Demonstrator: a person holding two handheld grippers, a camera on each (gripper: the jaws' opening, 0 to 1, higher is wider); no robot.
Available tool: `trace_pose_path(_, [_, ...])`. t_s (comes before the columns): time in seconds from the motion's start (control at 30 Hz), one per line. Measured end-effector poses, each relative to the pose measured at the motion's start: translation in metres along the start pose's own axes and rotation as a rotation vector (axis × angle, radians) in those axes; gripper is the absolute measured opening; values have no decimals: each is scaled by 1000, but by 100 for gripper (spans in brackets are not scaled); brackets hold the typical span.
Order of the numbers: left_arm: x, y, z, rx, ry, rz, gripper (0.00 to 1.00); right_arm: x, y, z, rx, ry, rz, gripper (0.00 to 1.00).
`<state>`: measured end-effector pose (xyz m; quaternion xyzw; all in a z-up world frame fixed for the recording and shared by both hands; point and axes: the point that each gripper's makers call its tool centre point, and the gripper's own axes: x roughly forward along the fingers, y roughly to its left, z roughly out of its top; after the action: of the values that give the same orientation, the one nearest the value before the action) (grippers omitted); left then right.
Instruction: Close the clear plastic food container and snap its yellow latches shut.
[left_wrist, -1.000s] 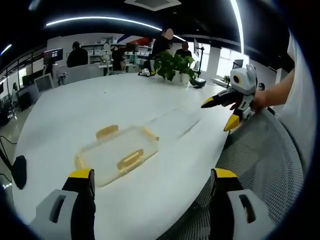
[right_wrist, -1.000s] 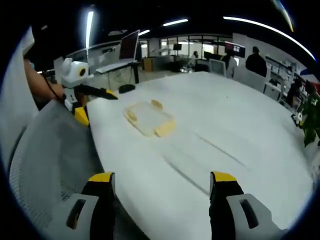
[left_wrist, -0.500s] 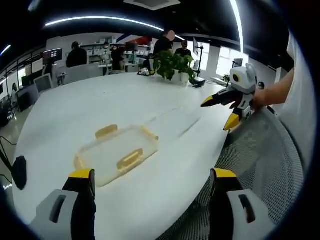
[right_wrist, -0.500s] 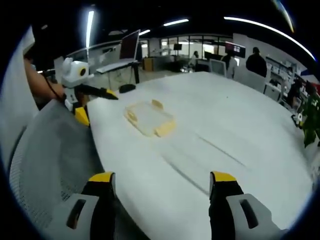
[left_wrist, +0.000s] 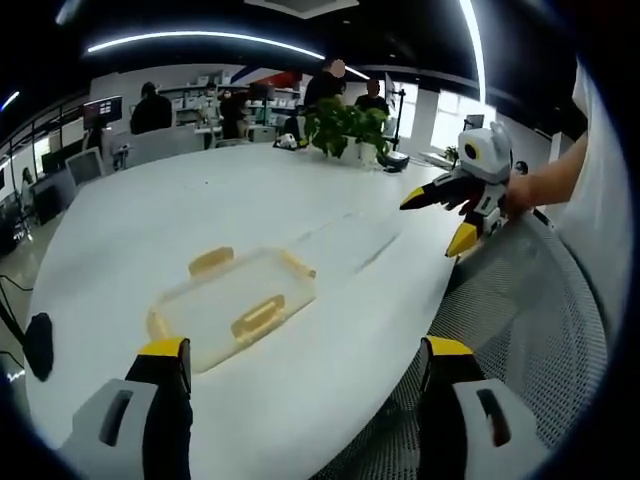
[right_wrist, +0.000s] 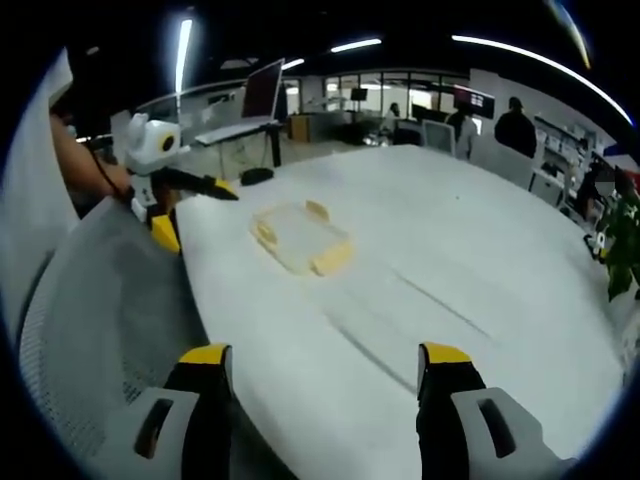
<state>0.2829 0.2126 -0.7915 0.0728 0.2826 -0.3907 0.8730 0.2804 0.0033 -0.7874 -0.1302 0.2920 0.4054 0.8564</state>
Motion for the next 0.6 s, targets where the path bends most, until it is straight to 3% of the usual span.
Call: trace_pose_path(0.6, [2,4,-3,-8,22,-15,93,9,2,6,-26,17,24,74])
